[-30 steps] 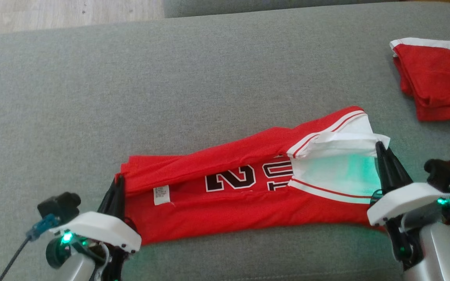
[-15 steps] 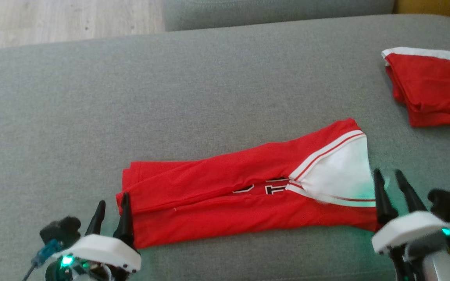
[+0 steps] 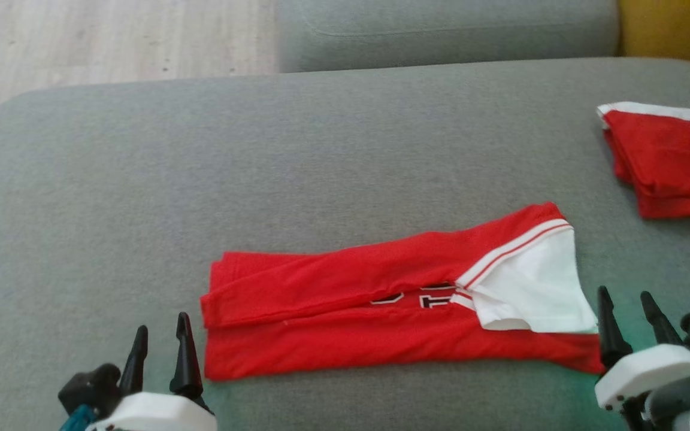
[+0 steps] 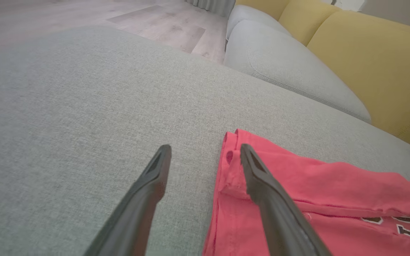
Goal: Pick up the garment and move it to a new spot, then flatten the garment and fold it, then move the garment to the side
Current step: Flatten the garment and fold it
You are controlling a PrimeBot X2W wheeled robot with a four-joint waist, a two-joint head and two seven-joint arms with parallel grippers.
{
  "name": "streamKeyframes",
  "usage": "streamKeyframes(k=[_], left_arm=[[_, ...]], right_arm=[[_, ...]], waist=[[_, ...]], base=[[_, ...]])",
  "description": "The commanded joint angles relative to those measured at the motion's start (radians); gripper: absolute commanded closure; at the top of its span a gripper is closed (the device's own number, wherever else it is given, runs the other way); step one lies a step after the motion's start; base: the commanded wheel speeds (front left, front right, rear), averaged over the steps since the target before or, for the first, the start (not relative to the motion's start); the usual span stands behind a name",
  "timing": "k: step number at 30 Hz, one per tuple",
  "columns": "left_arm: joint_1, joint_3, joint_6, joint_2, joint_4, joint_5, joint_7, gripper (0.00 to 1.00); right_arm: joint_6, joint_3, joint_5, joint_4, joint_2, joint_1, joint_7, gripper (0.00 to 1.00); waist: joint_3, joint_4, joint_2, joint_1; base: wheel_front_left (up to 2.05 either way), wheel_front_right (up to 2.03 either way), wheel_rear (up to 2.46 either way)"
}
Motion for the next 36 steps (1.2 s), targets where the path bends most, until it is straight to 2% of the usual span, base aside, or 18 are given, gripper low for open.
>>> streamKeyframes(k=[1,13,20,21,22,23,26,36], left_arm=[[-0.023,0.035,0.01,0.021,-0.033,0.012,-0.014,0.0],[-0.01,0.021,0.039,0.034,-0.105,0.045,-0.014,0.0],[-0.001,0.011,0.054,0.038,-0.13,0.052,-0.007,0.0],[0.001,0.01,0.056,0.038,-0.133,0.053,-0.007,0.0],[0.002,0.009,0.058,0.037,-0.137,0.053,-0.007,0.0],[0.004,0.008,0.059,0.037,-0.14,0.053,-0.006,0.0],[0.005,0.004,0.062,0.039,-0.147,0.055,-0.004,0.0],[0.016,0.007,0.07,0.046,-0.168,0.055,-0.003,0.0]], right_arm=[[0.007,0.017,-0.007,-0.028,-0.01,-0.052,0.002,0.0],[0.007,-0.022,-0.055,0.231,-0.072,-0.181,0.133,0.0],[0.007,0.04,-0.026,0.334,-0.078,-0.209,0.207,0.0],[0.007,0.054,-0.017,0.341,-0.076,-0.21,0.217,0.04],[0.007,0.067,-0.008,0.346,-0.075,-0.211,0.223,0.5],[0.007,0.078,0.001,0.35,-0.073,-0.214,0.223,0.59],[0.007,0.097,0.013,0.352,-0.072,-0.227,0.2,0.99],[0.007,0.085,0.016,0.286,-0.115,-0.253,0.161,1.0]], waist=[[-0.005,0.016,-0.0001,0.0001],[0.002,0.141,-0.0001,0.0001],[-0.007,0.17,-0.0001,0.0001],[-0.009,0.17,-0.0001,0.0001],[-0.011,0.169,-0.0001,0.0001],[-0.013,0.166,-0.0001,0.0001],[-0.02,0.152,-0.0001,0.0001],[-0.049,0.055,-0.0001,0.0001]], base=[[0.0,0.0,0.0],[0.0,0.0,0.0],[0.0,0.0,0.0],[0.0,0.0,0.0],[0.0,0.0,0.0],[0.0,0.0,0.0],[0.0,0.0,0.0],[0.0,0.0,0.0]])
